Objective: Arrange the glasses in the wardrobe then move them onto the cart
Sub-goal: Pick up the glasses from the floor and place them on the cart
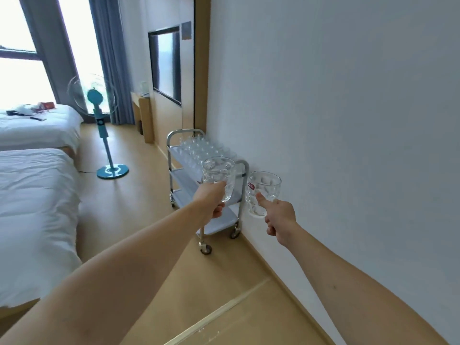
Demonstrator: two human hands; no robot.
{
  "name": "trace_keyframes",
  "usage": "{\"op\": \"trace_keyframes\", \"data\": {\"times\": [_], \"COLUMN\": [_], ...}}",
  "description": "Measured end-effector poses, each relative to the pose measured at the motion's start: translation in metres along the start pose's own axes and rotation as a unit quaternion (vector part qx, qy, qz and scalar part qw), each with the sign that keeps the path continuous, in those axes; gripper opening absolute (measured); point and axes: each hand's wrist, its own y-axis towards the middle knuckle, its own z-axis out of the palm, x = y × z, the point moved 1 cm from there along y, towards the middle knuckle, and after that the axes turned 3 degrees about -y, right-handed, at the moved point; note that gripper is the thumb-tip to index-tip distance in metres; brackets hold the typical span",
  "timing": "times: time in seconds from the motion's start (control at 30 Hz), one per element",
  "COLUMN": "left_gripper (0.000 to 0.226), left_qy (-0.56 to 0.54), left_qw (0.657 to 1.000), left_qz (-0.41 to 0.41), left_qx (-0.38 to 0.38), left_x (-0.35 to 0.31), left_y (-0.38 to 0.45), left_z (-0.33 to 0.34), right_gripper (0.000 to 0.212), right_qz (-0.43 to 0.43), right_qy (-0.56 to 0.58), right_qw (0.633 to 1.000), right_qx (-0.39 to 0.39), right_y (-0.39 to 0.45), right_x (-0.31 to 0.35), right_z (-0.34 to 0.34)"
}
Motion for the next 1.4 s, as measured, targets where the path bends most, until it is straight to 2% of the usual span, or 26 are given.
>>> {"op": "trace_keyframes", "data": {"times": [0.07,0.13,0.33,0.6,0.77,1.03,1.17,1.27,1.4], "left_gripper": [0.036,0.035,0.035,0.033,0.039,0.044,0.041,0.041,0.039], "left_qy": [-0.005,-0.004,-0.016,-0.014,-0.026,-0.014,0.007,0.022,0.04], "left_qw": [1.0,0.999,0.995,0.99,0.986,0.989,0.992,0.99,0.989], "left_qz": [-0.007,-0.015,-0.046,-0.067,-0.1,-0.109,-0.118,-0.141,-0.144], "left_qx": [-0.026,-0.049,-0.087,-0.123,-0.131,-0.094,-0.053,-0.018,0.02], "left_x": [-0.004,-0.01,-0.028,-0.033,-0.027,-0.024,-0.029,-0.035,-0.041], "left_y": [0.032,0.067,0.171,0.265,0.315,0.421,0.481,0.523,0.572], "left_z": [-0.022,-0.042,-0.084,-0.129,-0.152,-0.183,-0.204,-0.221,-0.24], "right_gripper": [0.063,0.055,0.074,0.065,0.071,0.06,0.076,0.06,0.056], "right_qz": [0.007,0.013,0.012,0.035,0.05,0.086,0.106,0.143,0.172], "right_qy": [-0.012,-0.021,-0.032,-0.047,-0.057,-0.066,-0.059,-0.054,-0.032], "right_qw": [1.0,0.999,0.996,0.991,0.989,0.991,0.992,0.988,0.984], "right_qx": [0.022,0.045,0.084,0.12,0.129,0.078,0.033,-0.005,-0.044], "right_y": [0.031,0.064,0.152,0.242,0.279,0.344,0.379,0.403,0.434], "right_x": [0.005,0.01,0.026,0.025,0.014,-0.003,-0.008,-0.007,-0.006], "right_z": [0.032,0.065,0.147,0.231,0.273,0.348,0.391,0.421,0.455]}}
